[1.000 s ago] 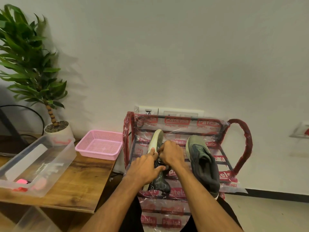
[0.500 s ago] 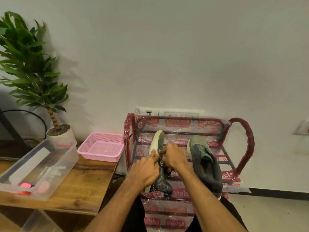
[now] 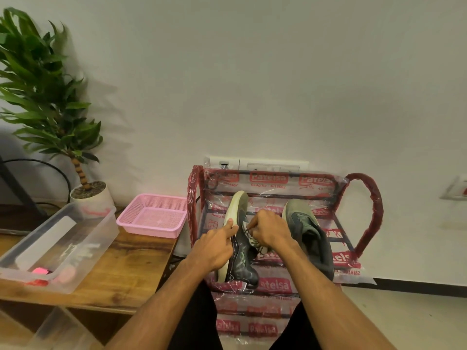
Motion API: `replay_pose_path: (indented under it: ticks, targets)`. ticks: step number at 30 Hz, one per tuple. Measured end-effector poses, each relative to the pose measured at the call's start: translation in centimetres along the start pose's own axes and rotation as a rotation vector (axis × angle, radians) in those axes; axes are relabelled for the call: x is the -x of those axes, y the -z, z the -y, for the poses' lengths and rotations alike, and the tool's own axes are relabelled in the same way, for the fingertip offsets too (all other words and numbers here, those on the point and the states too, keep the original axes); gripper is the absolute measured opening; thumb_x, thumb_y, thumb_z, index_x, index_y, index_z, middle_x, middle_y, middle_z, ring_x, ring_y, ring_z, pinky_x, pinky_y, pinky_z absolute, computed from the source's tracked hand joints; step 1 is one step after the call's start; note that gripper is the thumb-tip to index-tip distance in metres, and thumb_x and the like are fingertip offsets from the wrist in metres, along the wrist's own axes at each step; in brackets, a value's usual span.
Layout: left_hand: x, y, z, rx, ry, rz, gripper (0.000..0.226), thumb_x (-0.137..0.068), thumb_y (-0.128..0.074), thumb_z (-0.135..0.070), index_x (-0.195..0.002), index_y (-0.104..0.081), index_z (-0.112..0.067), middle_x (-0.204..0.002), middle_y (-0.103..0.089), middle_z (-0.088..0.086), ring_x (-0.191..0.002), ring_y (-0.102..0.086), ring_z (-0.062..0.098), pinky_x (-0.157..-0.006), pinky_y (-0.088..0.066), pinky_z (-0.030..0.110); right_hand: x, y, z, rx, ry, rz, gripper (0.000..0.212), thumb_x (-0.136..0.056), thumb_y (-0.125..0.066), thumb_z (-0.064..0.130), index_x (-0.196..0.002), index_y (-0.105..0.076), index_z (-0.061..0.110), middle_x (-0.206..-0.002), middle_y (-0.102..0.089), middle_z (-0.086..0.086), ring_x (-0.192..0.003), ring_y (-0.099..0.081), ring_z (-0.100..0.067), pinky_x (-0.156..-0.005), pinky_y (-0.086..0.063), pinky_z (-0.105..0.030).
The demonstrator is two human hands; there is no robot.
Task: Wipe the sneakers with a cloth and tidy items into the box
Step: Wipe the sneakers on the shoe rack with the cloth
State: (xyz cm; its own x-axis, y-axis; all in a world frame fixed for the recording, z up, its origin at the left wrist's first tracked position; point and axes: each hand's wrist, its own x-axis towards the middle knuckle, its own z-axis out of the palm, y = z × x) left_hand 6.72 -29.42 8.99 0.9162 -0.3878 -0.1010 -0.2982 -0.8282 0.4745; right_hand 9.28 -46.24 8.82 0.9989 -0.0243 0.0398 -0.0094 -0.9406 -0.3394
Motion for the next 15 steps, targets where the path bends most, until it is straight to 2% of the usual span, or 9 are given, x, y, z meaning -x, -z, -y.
replay_pose_path:
  ticks: [4, 6, 7, 9, 11, 13, 15]
  targets:
    - [-0.2, 0.0, 1.5, 0.166, 0.019, -0.033, 0.048, -0.100, -0.045, -0.026, -0.147, -0.036, -0.033, -0.155, -0.023, -0.018, -0.144, -0.025, 0.013, -0.117, -0.023, 0.044, -0.2, 0.5, -0.4, -0.155, -0.112, -0.102, 0.018, -0.087, -0.067, 0.020, -0.098, -0.077, 0.029, -0.105, -0.074, 0.010, -0.094, -0.069, -0.016, -0.086, -0.054, -0.035]
    - [-0.1, -0.3, 1.9, 0.247, 0.009, -0.107, 0.055, -0.095, -0.058, -0.029, -0.146, -0.038, -0.029, -0.152, -0.032, -0.015, -0.140, -0.033, 0.011, -0.115, -0.029, 0.042, -0.2, 1.0, 0.0, -0.197, -0.092, -0.098, 0.016, -0.087, -0.068, 0.023, -0.098, -0.077, 0.030, -0.103, -0.074, 0.012, -0.085, -0.068, -0.011, -0.084, -0.055, -0.035]
    - [0.0, -0.5, 1.9, 0.313, 0.013, -0.151, 0.060, -0.091, -0.064, -0.027, -0.145, -0.040, -0.028, -0.148, -0.040, -0.012, -0.134, -0.042, 0.009, -0.112, -0.035, 0.040, -0.2, 1.4, 0.4, -0.204, -0.062, -0.091, 0.015, -0.087, -0.068, 0.024, -0.098, -0.077, 0.031, -0.103, -0.074, 0.013, -0.082, -0.066, -0.008, -0.082, -0.055, -0.035]
    - [0.1, -0.9, 2.0, 0.452, 0.054, -0.198, 0.067, -0.084, -0.074, -0.021, -0.143, -0.043, -0.028, -0.131, -0.058, -0.012, -0.108, -0.058, -0.002, -0.099, -0.048, 0.031, 0.1, 1.9, 1.3, -0.193, 0.047, -0.038, 0.015, -0.088, -0.069, 0.025, -0.099, -0.076, 0.030, -0.103, -0.073, 0.013, -0.075, -0.061, -0.004, -0.075, -0.053, -0.031]
    - [-0.1, -1.1, 2.1, 0.486, 0.083, -0.198, 0.065, -0.079, -0.078, -0.022, -0.137, -0.050, -0.031, -0.107, -0.066, -0.019, -0.089, -0.062, -0.007, -0.090, -0.052, 0.030, 0.4, 2.1, 2.4, -0.109, 0.179, 0.026, 0.018, -0.087, -0.068, 0.021, -0.101, -0.076, 0.028, -0.105, -0.072, 0.012, -0.076, -0.060, -0.006, -0.070, -0.049, -0.028]
    - [-0.3, -1.3, 2.1, 0.484, 0.106, -0.200, 0.063, -0.076, -0.080, -0.026, -0.133, -0.054, -0.030, -0.102, -0.070, -0.017, -0.093, -0.067, 0.004, -0.092, -0.053, 0.038, 0.4, 1.9, 3.3, 0.017, 0.237, -0.035, 0.022, -0.087, -0.065, 0.020, -0.105, -0.076, 0.028, -0.109, -0.071, 0.008, -0.085, -0.064, -0.013, -0.067, -0.047, -0.029]
    - [-0.4, -1.3, 2.0, 0.503, 0.122, -0.207, 0.070, -0.076, -0.081, -0.026, -0.138, -0.051, -0.022, -0.117, -0.068, -0.008, -0.106, -0.064, 0.010, -0.097, -0.050, 0.039, 0.1, 1.4, 3.8, 0.104, 0.224, -0.141, 0.024, -0.090, -0.062, 0.022, -0.110, -0.074, 0.027, -0.118, -0.065, 0.002, -0.089, -0.065, -0.020, -0.066, -0.048, -0.033]
